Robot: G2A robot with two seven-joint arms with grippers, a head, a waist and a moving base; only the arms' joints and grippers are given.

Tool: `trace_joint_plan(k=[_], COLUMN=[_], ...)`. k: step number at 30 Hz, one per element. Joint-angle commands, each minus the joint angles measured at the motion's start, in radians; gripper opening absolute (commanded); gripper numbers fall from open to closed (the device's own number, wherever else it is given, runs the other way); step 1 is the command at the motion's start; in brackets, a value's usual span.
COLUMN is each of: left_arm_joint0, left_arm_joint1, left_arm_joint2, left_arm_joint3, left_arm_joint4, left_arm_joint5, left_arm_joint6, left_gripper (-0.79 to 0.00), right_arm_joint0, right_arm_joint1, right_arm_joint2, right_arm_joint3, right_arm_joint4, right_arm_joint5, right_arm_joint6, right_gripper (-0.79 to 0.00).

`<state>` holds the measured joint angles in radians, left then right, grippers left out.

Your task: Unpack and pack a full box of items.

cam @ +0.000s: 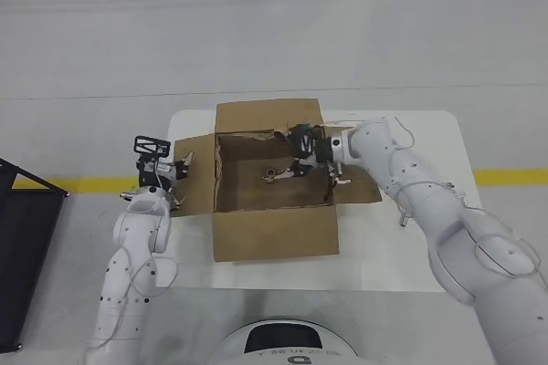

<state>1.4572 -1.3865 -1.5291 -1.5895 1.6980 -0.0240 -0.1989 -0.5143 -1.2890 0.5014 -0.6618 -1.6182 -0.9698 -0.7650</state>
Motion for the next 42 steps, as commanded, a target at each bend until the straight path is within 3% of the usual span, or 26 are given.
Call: trace_joint_plan(k=[1, 4, 10, 18, 25, 33, 37, 39, 42], left_arm_joint0=[-0.013, -0.034, -0.081, -0.116, -0.132, -0.096, -0.093, -0.093, -0.093], left_arm_joint1=[0.0, 0.0, -0.004, -0.015, -0.021, -0.009, -0.009, -0.009, -0.009], left_arm_joint2=[0.013, 0.04, 0.101, 0.197, 0.243, 0.136, 0.129, 0.129, 0.129], left_arm_joint3=[0.021, 0.047, 0.083, 0.104, 0.106, 0.034, 0.029, 0.029, 0.029], left_arm_joint4=[0.012, 0.039, 0.07, 0.048, 0.061, -0.01, -0.015, -0.015, -0.015], left_arm_joint5=[-0.009, -0.023, -0.03, -0.082, -0.057, -0.004, -0.004, -0.004, -0.004], left_arm_joint6=[-0.01, -0.026, -0.049, -0.1, -0.101, -0.082, -0.082, -0.082, -0.082], left_gripper=[0.0, 0.0, 0.0, 0.0, 0.0, 0.0, 0.0, 0.0, 0.0], right_arm_joint0=[-0.04, -0.117, -0.31, -0.568, -0.702, -0.73, -0.729, -0.709, -0.594], right_arm_joint1=[0.051, 0.116, 0.23, 0.316, 0.347, 0.352, 0.352, 0.346, 0.315], right_arm_joint2=[0.039, 0.117, 0.323, 0.548, 0.657, 0.683, 0.682, 0.67, 0.578], right_arm_joint3=[-0.071, -0.205, -0.502, -0.82, -0.956, -0.976, -0.97, -0.944, -0.871], right_arm_joint4=[-0.045, -0.056, 0.001, 0.058, 0.078, 0.098, 0.102, 0.129, 0.213], right_arm_joint5=[0.065, 0.109, 0.087, 0.093, 0.104, 0.104, 0.107, 0.12, 0.139], right_arm_joint6=[-0.03, 0.017, 0.207, 0.377, 0.427, 0.45, 0.456, 0.501, 0.699], right_gripper=[0.0, 0.0, 0.0, 0.0, 0.0, 0.0, 0.0, 0.0, 0.0])
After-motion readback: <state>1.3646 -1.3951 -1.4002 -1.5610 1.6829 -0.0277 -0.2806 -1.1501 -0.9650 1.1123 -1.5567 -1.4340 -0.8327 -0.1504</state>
